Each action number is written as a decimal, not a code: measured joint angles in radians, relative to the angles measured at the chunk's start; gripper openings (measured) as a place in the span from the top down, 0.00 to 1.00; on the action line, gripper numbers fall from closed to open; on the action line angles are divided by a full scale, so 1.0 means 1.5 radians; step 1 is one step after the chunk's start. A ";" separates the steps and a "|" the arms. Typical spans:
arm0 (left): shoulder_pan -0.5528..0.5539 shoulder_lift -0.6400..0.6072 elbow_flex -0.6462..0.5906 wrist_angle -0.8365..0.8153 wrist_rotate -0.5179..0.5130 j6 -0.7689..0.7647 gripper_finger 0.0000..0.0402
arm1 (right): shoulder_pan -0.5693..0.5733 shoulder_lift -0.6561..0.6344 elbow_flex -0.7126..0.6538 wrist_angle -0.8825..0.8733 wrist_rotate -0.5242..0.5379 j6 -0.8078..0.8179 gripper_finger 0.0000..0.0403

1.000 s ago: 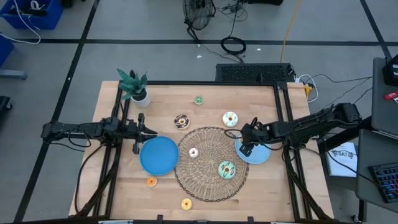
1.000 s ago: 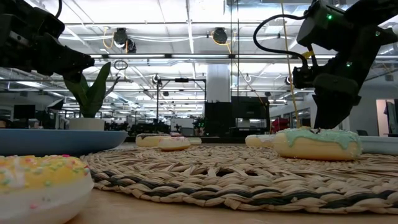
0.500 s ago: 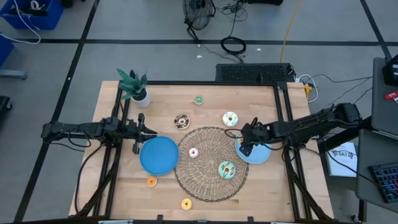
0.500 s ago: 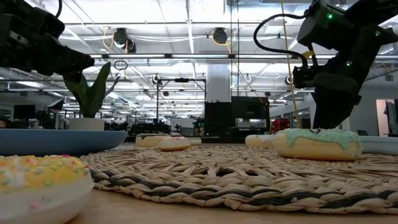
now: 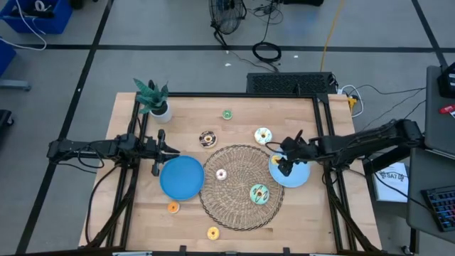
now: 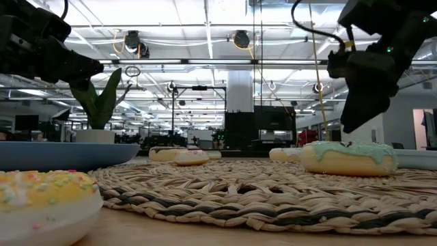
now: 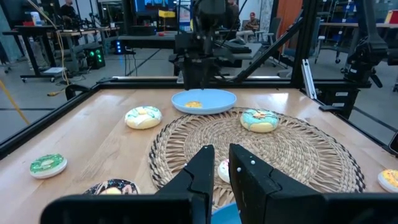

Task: Pick & Place donuts
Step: Put the small green donut on the light blue plate

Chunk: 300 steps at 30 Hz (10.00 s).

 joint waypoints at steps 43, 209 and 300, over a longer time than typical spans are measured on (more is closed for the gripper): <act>0.000 0.000 0.000 0.000 0.000 0.000 0.87 | 0.013 -0.155 -0.256 0.757 -0.172 -0.084 0.49; 0.196 0.748 0.663 -0.193 -0.087 -0.075 0.66 | 0.068 -0.654 -0.365 0.357 0.038 -0.441 0.49; 0.352 1.285 0.903 -0.209 -0.045 0.198 0.32 | 0.068 -0.654 -0.365 0.357 0.037 -0.441 0.49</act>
